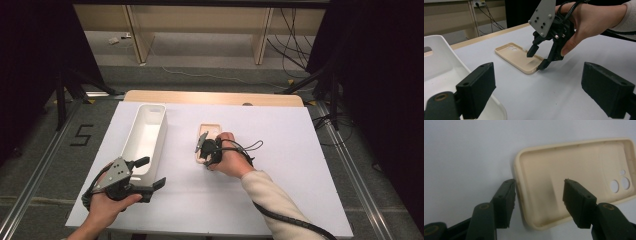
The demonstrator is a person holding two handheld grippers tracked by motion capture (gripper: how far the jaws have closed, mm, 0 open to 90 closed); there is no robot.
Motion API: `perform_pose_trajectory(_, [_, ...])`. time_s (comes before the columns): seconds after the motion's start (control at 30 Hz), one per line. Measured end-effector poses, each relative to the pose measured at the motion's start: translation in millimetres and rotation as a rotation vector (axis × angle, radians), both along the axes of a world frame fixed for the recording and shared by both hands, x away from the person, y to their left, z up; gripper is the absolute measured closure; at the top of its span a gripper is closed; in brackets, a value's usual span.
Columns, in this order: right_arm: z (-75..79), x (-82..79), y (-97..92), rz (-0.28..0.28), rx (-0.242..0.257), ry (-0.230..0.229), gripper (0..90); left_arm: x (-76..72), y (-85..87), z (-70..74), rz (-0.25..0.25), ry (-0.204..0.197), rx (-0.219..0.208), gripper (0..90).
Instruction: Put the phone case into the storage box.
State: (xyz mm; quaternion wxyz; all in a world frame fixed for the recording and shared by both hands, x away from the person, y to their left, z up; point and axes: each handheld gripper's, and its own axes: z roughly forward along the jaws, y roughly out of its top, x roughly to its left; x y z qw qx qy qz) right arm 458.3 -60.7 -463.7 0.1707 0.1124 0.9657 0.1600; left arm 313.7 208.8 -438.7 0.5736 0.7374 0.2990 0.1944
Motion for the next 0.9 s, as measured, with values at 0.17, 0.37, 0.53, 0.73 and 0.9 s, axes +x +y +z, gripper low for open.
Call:
perform_pose_trajectory(0.17, [0.5,1.8,4.3,0.011,-0.025,0.004,46.5,0.2,0.2,-0.4,-0.004,0.000,-0.006,11.5])
perform_pose_trajectory(0.37, [0.9,1.5,6.4,0.021,-0.036,0.027,52.1,-0.2,-0.2,-0.1,-0.003,0.000,-0.005,11.6])
perform_pose_trajectory(0.53, [1.2,0.5,7.4,0.041,-0.047,0.032,58.0,-0.3,-0.4,0.0,-0.007,0.000,-0.001,11.6])
perform_pose_trajectory(0.73, [1.1,-0.9,8.6,0.060,-0.056,0.042,64.7,-0.3,-0.2,-0.2,-0.005,0.000,-0.004,11.6])
perform_pose_trajectory(0.9, [1.7,0.1,8.6,0.101,-0.072,0.037,70.1,-0.4,-0.3,-0.3,-0.007,0.003,-0.005,11.6])
